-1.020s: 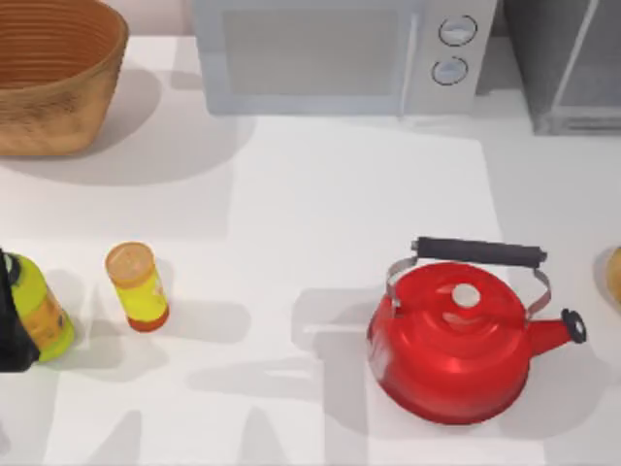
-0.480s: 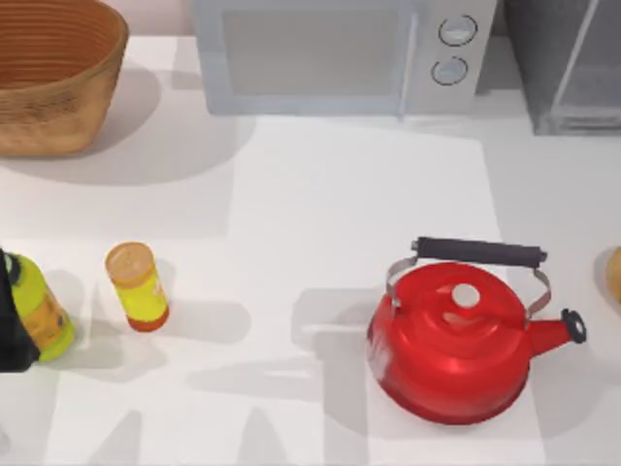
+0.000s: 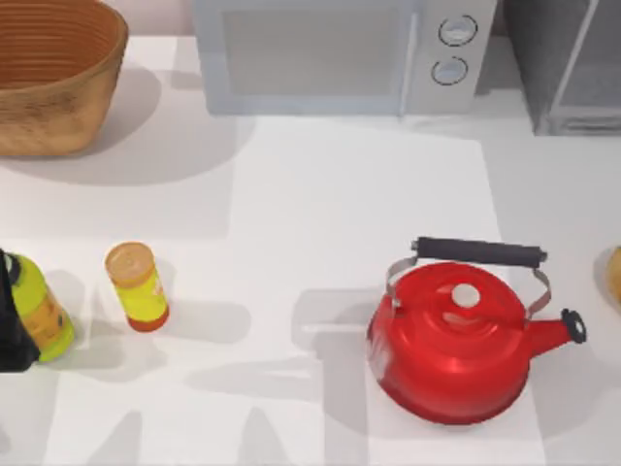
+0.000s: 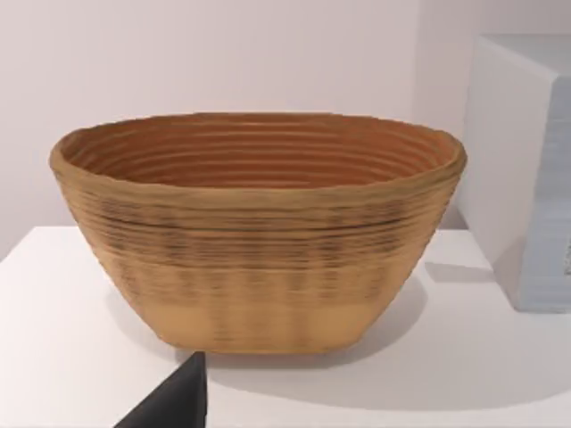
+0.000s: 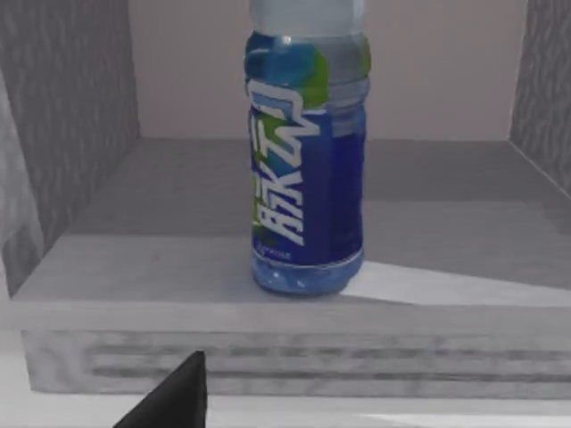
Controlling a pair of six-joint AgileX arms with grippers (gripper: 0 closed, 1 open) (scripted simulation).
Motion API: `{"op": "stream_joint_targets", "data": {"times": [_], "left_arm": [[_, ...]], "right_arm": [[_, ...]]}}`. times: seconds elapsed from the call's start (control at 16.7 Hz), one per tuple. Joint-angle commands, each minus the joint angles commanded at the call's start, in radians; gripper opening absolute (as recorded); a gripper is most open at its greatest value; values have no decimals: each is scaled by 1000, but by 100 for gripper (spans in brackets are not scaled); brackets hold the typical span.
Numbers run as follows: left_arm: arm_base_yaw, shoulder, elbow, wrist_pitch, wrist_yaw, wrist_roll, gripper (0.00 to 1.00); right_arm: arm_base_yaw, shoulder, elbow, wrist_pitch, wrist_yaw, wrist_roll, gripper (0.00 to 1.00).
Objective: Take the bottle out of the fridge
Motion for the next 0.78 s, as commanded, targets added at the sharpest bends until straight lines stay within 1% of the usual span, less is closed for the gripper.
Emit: {"op": "stream_joint_targets", "data": {"times": [0.36, 0.48, 0.6, 0.78], "left_arm": [[0, 0, 0, 0, 0, 0, 100], [0, 0, 0, 0, 0, 0, 100], [0, 0, 0, 0, 0, 0, 100], [0, 0, 0, 0, 0, 0, 100]], "right_arm": [[159, 195, 403, -191, 173, -10, 100], [207, 242, 502, -251, 225, -13, 100], [240, 270, 560, -291, 260, -16, 100], [250, 276, 576, -303, 271, -17, 100]]}}
